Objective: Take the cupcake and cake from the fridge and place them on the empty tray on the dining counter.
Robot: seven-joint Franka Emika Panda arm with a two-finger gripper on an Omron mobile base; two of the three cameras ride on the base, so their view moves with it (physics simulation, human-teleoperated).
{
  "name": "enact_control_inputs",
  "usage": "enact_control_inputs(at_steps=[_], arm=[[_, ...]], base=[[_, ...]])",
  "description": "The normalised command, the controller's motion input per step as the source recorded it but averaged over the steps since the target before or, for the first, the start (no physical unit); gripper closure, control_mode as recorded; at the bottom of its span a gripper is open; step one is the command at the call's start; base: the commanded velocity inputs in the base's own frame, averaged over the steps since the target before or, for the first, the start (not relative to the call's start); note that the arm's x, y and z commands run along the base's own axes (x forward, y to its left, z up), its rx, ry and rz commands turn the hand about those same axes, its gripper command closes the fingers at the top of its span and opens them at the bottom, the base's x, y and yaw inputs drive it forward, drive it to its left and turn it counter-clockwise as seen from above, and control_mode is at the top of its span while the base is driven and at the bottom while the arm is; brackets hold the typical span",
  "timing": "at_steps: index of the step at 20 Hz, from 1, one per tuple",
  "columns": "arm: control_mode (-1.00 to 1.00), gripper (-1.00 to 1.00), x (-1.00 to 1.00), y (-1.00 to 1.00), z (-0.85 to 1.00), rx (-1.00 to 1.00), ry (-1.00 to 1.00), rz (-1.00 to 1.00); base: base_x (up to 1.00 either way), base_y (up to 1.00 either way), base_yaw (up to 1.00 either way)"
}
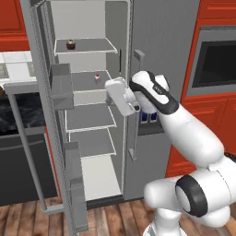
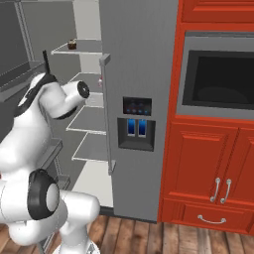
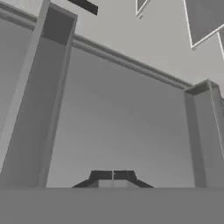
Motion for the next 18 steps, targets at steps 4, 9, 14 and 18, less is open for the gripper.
enact_control_inputs(at_steps=[4, 9, 14, 18], arm=[[-1.00, 1.00, 0.00, -0.51, 0.33, -0.52, -0.10, -0.18], [-1.00, 1.00, -0.07, -0.63, 0.10, -0.51, -0.02, -0.08], [-1.00, -1.00, -0.48, -0.62, 0.00, -0.44, -0.02, -0.09], [-1.00, -1.00, -0.83, -0.66, 0.16, -0.22, -0.09, -0.10]], base=[[0.00, 0.00, 0.00], [0.00, 0.00, 0.00], [0.00, 0.00, 0.00], [0.00, 0.00, 0.00]])
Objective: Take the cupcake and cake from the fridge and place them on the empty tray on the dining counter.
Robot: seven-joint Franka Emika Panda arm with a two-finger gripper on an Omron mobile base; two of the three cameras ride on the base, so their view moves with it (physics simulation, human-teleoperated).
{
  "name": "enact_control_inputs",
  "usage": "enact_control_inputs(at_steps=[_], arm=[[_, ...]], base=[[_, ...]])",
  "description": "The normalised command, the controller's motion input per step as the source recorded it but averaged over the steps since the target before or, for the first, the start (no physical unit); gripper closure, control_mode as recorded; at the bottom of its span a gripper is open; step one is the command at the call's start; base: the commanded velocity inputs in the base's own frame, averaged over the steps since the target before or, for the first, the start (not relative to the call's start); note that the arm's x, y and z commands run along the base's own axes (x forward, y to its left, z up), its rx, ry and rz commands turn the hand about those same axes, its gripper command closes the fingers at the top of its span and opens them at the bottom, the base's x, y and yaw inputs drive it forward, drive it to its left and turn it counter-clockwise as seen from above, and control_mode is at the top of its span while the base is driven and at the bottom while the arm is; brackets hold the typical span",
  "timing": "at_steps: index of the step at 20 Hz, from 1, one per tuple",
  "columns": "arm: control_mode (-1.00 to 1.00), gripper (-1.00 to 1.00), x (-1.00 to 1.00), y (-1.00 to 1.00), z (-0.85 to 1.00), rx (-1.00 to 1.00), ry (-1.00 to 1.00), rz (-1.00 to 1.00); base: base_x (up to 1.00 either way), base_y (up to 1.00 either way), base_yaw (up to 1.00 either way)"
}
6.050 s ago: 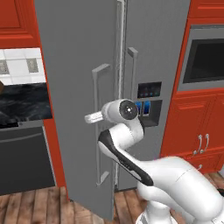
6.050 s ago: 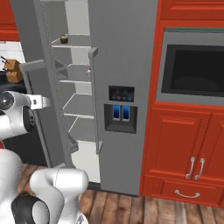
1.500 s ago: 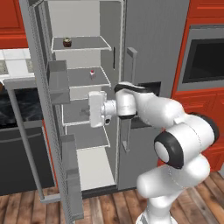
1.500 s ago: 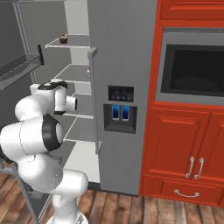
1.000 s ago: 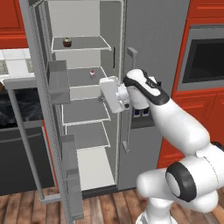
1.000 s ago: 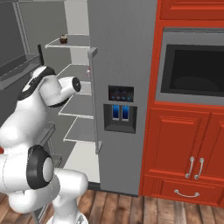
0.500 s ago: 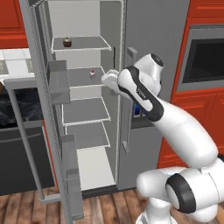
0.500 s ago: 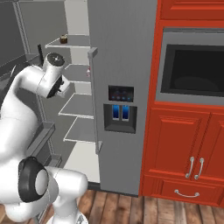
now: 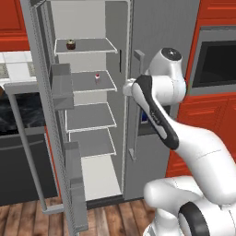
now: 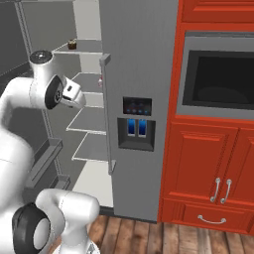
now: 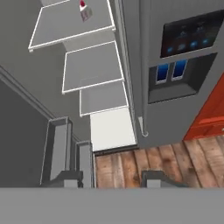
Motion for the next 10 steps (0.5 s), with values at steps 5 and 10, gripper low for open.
enact_control_inputs(at_steps=[5, 10], arm=[[-1.00, -1.00, -1.00, -0.24, 0.00, -0.04, -0.19, -0.02], [-1.00, -1.00, -0.88, 0.00, 0.49, -0.03, -0.38, 0.05]], base=[[0.00, 0.00, 0.00], [0.00, 0.00, 0.00]])
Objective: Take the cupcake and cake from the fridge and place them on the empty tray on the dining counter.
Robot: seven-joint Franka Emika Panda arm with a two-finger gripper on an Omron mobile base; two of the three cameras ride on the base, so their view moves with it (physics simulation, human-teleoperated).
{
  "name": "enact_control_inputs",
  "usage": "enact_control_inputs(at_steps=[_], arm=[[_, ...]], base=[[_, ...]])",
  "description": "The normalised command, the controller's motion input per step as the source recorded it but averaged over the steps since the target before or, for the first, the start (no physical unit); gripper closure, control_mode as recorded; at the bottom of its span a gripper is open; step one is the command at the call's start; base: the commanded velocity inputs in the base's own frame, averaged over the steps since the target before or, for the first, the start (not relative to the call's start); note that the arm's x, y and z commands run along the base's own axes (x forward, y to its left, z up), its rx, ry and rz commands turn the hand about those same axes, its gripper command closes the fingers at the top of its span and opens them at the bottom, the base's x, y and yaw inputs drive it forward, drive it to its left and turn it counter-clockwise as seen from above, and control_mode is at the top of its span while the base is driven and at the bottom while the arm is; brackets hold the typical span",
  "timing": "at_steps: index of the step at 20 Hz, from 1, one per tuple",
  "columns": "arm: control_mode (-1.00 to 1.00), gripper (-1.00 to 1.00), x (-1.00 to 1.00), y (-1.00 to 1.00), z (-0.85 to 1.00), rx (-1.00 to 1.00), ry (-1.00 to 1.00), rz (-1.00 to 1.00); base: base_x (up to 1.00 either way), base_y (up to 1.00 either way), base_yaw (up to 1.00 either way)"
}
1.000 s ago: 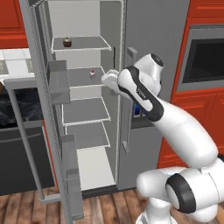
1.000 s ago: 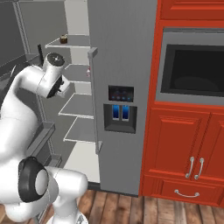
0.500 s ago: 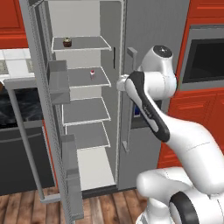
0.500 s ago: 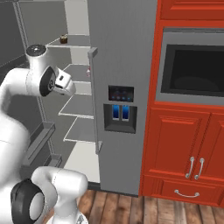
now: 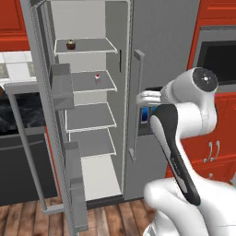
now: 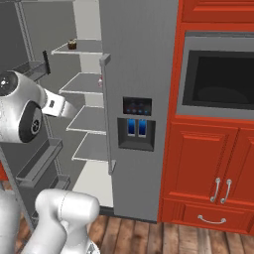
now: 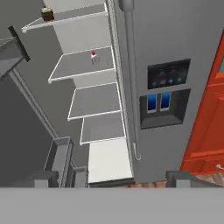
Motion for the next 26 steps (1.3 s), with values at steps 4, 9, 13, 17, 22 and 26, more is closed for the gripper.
enact_control_inputs(at_steps=[4, 9, 13, 17, 22, 26], arm=[[-1.00, -1.00, -0.62, 0.00, 0.84, -0.03, -0.38, 0.11], [-1.00, -1.00, -0.41, 0.00, 0.80, -0.04, -0.11, 0.06], [-1.00, -1.00, -0.37, 0.00, 0.37, -0.05, -0.07, 0.16], [-1.00, -1.00, -0.53, 0.00, 0.23, -0.09, -0.13, 0.06], [1.00, -1.00, -0.14, 0.03, 0.01, -0.06, -0.01, 0.00], [1.00, -1.00, 0.00, 0.00, 0.00, 0.00, 0.00, 0.00]], base=[[0.00, 0.00, 0.00], [0.00, 0.00, 0.00], [0.00, 0.00, 0.00], [0.00, 0.00, 0.00], [0.00, 0.03, 0.00], [0.88, 0.03, 0.00]])
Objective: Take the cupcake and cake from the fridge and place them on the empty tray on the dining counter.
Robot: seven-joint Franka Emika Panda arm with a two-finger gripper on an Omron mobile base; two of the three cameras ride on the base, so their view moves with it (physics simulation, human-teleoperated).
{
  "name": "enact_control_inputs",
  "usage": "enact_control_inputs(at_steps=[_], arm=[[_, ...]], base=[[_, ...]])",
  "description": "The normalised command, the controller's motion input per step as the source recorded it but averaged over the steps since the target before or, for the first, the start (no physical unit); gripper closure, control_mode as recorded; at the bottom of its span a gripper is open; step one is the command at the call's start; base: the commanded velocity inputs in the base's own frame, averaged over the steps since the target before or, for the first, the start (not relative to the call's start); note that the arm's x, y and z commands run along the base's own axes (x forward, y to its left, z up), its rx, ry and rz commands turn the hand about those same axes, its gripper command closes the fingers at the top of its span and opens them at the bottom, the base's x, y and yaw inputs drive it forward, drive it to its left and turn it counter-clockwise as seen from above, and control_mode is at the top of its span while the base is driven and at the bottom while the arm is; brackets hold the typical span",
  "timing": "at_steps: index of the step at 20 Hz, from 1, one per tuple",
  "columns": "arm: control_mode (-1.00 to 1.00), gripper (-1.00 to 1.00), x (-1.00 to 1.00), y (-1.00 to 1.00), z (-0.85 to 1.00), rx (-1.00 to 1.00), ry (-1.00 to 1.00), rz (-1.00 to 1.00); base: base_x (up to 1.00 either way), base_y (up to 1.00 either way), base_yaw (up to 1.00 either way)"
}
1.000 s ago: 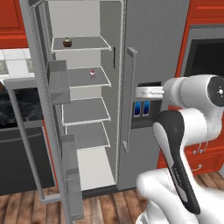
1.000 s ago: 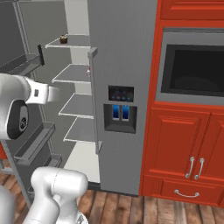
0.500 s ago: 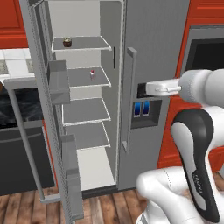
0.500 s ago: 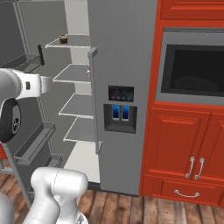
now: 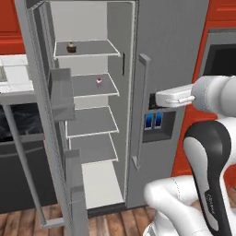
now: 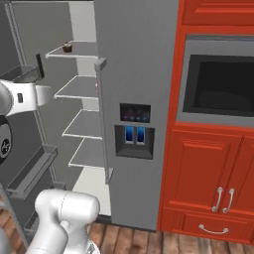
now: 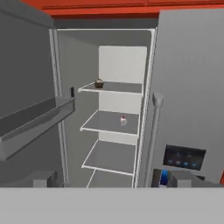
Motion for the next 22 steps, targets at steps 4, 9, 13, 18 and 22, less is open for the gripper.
enact_control_inputs(at_steps=[4, 9, 13, 18, 22], arm=[[1.00, -1.00, 0.00, 0.00, 0.00, 0.00, 0.00, 0.00], [1.00, -1.00, 0.00, 0.00, 0.00, 0.00, 0.00, 0.00], [1.00, -1.00, 0.00, 0.00, 0.00, 0.00, 0.00, 0.00], [1.00, -1.00, 0.00, 0.00, 0.00, 0.00, 0.00, 0.00], [1.00, -1.00, 0.00, 0.00, 0.00, 0.00, 0.00, 0.00]], base=[[1.00, 0.00, 0.08], [1.00, 0.51, 0.11], [1.00, 0.20, 0.11], [0.96, 0.00, 0.17], [0.81, 0.00, 0.33]])
